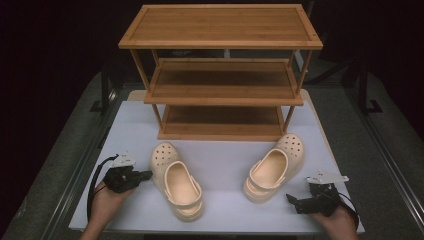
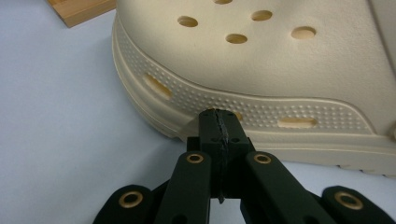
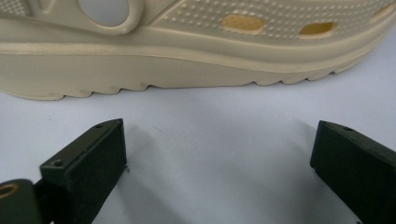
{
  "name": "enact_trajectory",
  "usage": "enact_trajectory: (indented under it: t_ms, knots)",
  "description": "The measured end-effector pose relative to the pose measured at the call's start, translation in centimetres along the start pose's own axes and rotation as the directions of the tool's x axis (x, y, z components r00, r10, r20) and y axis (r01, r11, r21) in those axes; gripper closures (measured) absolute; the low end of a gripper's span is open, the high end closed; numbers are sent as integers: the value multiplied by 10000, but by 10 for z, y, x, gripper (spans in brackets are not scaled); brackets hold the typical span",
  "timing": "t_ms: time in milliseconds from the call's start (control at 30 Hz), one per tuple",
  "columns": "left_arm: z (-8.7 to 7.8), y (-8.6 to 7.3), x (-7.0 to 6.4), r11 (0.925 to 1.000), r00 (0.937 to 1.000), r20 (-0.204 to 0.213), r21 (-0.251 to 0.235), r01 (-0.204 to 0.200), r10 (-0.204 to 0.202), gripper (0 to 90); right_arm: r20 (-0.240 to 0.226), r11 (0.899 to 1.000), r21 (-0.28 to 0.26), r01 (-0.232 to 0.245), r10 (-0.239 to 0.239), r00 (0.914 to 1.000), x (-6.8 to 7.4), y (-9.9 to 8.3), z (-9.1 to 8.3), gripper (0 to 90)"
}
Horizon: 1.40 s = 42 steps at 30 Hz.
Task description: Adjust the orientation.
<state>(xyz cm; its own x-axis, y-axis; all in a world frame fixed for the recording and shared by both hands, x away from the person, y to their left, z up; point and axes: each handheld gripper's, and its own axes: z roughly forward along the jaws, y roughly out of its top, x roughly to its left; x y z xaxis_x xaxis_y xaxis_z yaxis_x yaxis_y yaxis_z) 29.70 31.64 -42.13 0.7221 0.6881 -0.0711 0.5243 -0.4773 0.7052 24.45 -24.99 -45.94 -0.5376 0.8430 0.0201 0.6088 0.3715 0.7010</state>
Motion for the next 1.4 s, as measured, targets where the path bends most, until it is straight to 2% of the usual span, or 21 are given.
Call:
enact_trajectory:
  t_ms: [133,267,400,533,967,1133,1400]
  knots:
    - [4,6,0,9999,9998,-82,34,-164,164,900,1,10000,0,-3,3,10000,0,0,0,29]
    - [10,13,1,9999,9999,-57,62,-157,158,900,2,10000,9,3,-3,10000,0,0,0,29]
    - [18,23,0,9984,9986,-74,236,-520,521,900,2,10000,5,3,-3,10000,0,0,0,29]
    - [24,29,-2,9979,9982,-67,251,-591,593,900,4,10000,10,8,-8,10000,0,0,0,29]
    - [56,58,-10,9969,9963,414,212,-764,754,900,4,10000,-10,6,-6,10000,0,0,0,29]
    - [71,71,-15,9967,9943,708,38,-805,800,900,4,10000,-12,9,-9,10000,0,0,0,29]
    - [84,83,-22,9948,9919,773,43,-1015,1009,900,4,10000,-17,7,-7,10000,0,0,0,29]
